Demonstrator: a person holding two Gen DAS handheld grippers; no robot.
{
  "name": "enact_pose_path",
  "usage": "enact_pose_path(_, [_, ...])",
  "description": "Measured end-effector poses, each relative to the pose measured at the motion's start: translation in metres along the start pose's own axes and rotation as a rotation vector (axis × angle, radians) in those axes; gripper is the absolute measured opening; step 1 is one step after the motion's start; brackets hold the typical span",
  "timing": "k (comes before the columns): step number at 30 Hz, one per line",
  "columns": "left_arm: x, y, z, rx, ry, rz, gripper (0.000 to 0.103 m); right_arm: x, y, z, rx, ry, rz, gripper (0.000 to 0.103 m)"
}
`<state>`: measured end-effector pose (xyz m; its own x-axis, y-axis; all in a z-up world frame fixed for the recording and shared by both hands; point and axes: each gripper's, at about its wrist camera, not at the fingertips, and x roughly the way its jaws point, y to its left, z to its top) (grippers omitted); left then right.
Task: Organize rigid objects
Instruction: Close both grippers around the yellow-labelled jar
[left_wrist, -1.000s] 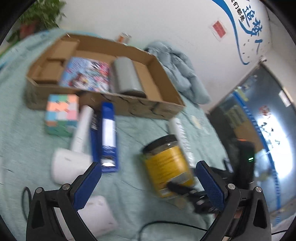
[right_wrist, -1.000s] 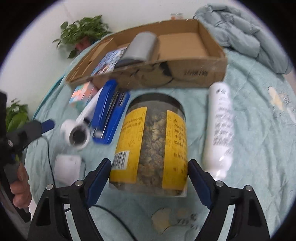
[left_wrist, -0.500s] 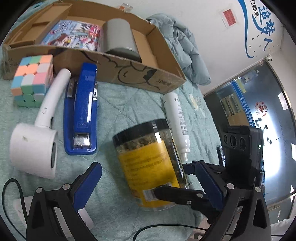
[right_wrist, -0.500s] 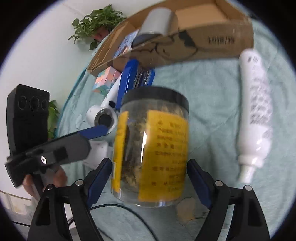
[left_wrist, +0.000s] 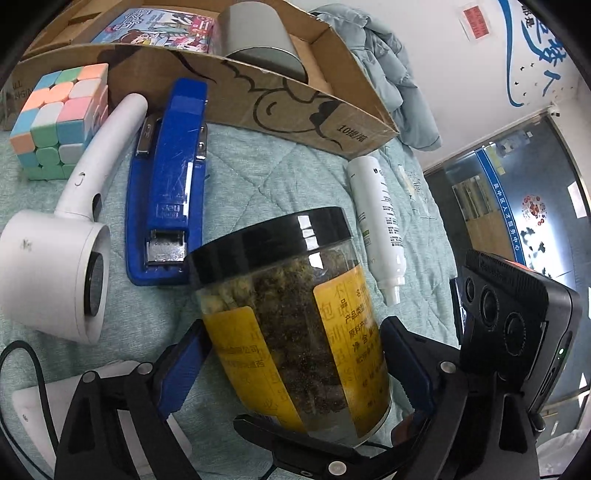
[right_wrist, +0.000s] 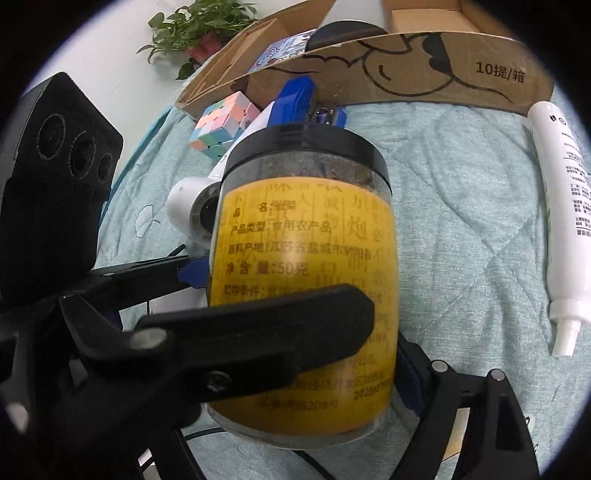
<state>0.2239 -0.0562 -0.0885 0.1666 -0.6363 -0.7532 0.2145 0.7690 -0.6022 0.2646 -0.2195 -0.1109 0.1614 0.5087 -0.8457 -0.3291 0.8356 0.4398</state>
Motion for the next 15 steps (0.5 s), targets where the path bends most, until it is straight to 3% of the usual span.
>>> enact_pose_path(6, [-0.007,-0.008,0.004,0.023,-0.028,-0.013,0.09,-0.005,-0.004,-0.004,-0.025,-0.012,-0.02,0.085])
enact_pose_path(15, [-0.046,-0.028,0.028,0.116,-0.098,0.0,0.089,-0.023,0.005,0.014,-0.073,-0.103,-0.018,0.085])
